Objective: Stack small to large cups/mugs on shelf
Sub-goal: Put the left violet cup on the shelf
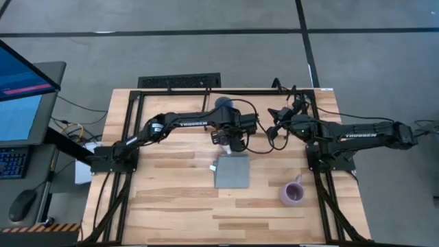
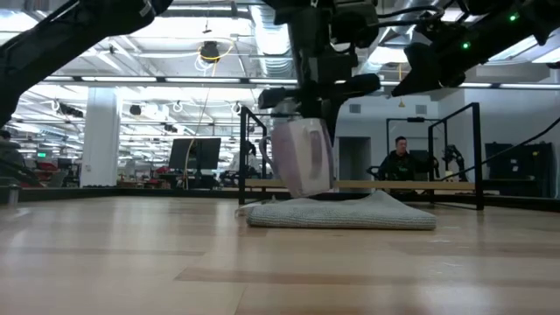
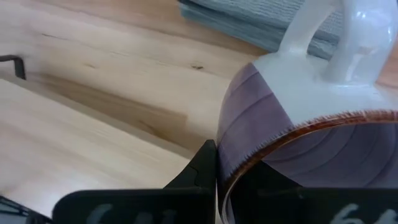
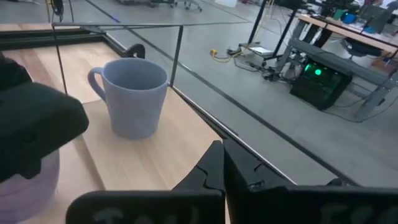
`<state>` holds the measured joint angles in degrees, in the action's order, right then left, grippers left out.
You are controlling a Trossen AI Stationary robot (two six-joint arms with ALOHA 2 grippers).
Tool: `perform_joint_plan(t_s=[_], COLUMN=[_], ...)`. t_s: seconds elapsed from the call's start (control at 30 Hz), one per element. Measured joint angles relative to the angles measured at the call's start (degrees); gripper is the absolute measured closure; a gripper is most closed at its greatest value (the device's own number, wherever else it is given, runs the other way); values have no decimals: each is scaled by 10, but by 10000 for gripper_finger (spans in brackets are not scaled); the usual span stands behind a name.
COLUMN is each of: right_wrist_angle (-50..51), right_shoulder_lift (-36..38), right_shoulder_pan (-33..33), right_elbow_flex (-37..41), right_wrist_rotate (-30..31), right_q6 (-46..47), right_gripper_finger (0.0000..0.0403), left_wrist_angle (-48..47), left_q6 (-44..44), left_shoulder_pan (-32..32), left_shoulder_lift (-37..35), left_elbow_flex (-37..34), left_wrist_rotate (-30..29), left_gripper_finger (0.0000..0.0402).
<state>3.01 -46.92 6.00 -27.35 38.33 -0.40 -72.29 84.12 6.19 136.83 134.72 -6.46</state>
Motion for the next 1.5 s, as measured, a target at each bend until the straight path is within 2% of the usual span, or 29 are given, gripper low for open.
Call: perform_joint_plan(t_s=[0.57, 0.83, 1.0, 1.17, 1.5], right_wrist_angle=[-4, -4, -3, -2, -2], right_shoulder_lift=[0, 0, 0, 0, 0], right_shoulder_pan=[0, 0, 0, 0, 0], right_elbow_flex=[0, 0, 0, 0, 0], right_wrist_rotate=[-9, -10, -10, -10, -10], right_q6=[0, 1, 1, 1, 0], right_gripper_finger=[391, 387, 390, 386, 389], left_wrist_angle=[-8, -2, 18, 19, 28], left_q6=[-4, -29, -73, -72, -99], left_shoulder_pan=[5, 5, 4, 1, 1], left_shoulder_lift=[9, 9, 11, 11, 11], left_elbow_flex=[-27, -28, -29, -29, -29], left_wrist_rotate=[-1, -2, -4, -33, -22], left_gripper_finger=[399, 377, 373, 371, 365])
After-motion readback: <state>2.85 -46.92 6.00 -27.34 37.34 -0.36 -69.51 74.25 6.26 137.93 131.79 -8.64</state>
